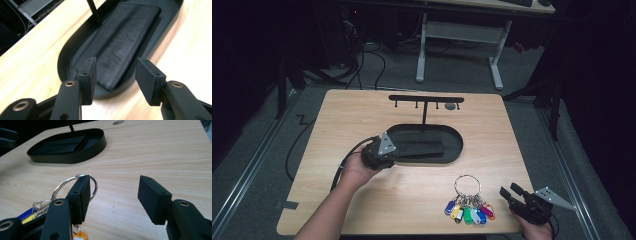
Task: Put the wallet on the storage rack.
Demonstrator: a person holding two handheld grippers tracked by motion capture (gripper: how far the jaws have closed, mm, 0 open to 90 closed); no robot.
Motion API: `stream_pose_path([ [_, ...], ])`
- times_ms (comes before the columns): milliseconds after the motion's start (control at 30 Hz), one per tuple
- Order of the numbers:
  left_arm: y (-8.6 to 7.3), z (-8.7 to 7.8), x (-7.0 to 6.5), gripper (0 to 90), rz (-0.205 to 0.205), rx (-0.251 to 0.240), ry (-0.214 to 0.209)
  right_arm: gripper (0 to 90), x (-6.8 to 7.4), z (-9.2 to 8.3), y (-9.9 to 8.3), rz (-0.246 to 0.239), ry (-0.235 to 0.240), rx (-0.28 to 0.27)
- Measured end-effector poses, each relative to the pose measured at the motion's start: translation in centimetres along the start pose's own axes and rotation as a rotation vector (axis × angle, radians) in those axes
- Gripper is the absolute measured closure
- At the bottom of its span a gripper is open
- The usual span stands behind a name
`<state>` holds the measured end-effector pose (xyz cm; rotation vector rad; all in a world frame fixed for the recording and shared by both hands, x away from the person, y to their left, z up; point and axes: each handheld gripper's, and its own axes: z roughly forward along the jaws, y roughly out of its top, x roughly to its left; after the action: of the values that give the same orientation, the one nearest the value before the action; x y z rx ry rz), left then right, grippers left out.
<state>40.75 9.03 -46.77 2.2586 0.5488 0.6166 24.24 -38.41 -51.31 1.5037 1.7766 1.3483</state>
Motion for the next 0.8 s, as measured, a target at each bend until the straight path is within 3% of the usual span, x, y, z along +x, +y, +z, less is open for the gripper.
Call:
stream_pose_path([
  [200,-2.7,-2.9,-1.1,47.9,-0.128,-0.055,-0.014,45.4,0.1,0.1,0.1,-0.013,0.021,0.023],
  [267,-3.7,-3.7,-1.6,47.9,-0.169,-0.055,-0.035,43.4,0.3,0.3,0.2,-0.029,0.024,0.029],
  [300,-4.8,-4.3,-2.0,48.0,-0.218,-0.05,-0.062,43.0,0.4,0.3,0.1,-0.029,0.028,0.035],
  [467,-7.0,-5.6,-3.0,46.2,-0.255,-0.041,-0.056,42.1,0.8,0.6,0.1,-0.052,0.048,0.052],
  [533,-8.1,-6.4,-3.4,45.6,-0.287,-0.044,-0.058,41.8,0.9,0.7,0.1,-0.053,0.049,0.055],
  [567,-9.3,-7.0,-3.7,44.9,-0.325,-0.046,-0.045,41.7,0.9,0.8,0.1,-0.053,0.054,0.057],
  [600,-9.3,-7.0,-3.7,44.0,-0.325,-0.046,-0.045,41.7,0.9,0.8,0.1,-0.053,0.054,0.057],
  [633,-10.9,-7.6,-4.2,42.9,-0.36,-0.049,-0.024,42.0,0.9,0.8,0.1,-0.05,0.055,0.062],
  [667,-10.9,-7.6,-4.2,41.7,-0.36,-0.049,-0.024,42.0,0.9,0.8,0.1,-0.05,0.055,0.062],
  [700,-12.1,-8.1,-4.5,40.2,-0.353,-0.038,0.007,42.7,1.0,0.8,0.0,-0.046,0.058,0.059],
  [800,-12.9,-8.4,-4.4,38.9,-0.366,-0.027,0.014,43.1,1.2,0.9,0.1,-0.047,0.058,0.058],
])
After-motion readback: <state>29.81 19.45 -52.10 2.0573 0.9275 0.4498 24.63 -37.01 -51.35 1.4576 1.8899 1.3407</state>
